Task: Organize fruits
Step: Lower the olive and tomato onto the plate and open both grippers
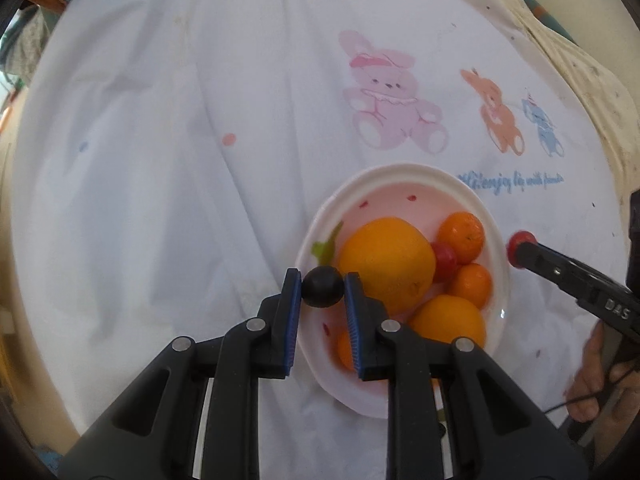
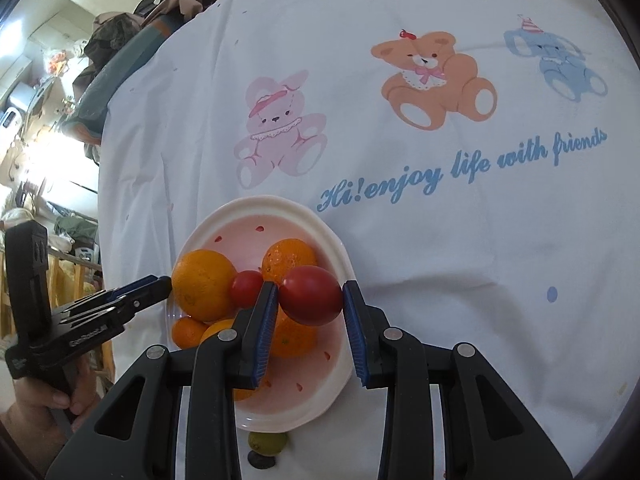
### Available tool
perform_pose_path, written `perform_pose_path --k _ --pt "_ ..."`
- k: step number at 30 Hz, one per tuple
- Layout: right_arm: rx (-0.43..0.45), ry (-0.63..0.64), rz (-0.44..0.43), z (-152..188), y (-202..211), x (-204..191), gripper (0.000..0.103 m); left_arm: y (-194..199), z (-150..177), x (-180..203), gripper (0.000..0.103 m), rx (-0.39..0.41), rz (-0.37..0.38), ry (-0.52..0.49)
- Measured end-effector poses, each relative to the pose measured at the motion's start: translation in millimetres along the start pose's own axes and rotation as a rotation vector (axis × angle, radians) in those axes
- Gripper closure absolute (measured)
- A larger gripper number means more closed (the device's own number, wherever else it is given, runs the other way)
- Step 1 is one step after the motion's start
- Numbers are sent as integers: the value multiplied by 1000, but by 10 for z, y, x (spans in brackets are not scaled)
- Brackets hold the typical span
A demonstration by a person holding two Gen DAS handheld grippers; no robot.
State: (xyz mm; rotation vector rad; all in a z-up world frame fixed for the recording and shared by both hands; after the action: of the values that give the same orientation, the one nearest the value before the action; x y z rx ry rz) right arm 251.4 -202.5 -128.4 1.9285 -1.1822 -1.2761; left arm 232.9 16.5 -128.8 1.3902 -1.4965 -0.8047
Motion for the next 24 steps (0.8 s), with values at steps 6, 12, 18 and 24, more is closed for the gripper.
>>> perform_pose_path --k 6,12,18,24 --pt "-35 -26 -12 48 -77 50 68 -57 36 -32 84 -21 5 30" --pt "-53 -43 -19 73 -98 80 66 -59 38 -97 67 -31 4 69" --pt "-13 -38 -30 29 -20 42 53 -54 41 -250 26 -33 -3 160" --pt "19 -37 -27 -38 71 39 53 81 17 -233 26 19 -36 141"
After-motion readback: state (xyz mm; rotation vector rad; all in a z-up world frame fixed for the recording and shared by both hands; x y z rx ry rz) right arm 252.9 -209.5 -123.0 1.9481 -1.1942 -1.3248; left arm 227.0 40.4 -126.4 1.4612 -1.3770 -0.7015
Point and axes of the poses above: each gripper's, at about its wrist camera, not at the fingertips, and y roughly against the way its jaws point, x to its right, z to its underside, the point moved 4 cm from there along -y, roughly the way its jaws point, and after that the axes turned 7 degrees about x, right-handed, at the moved point
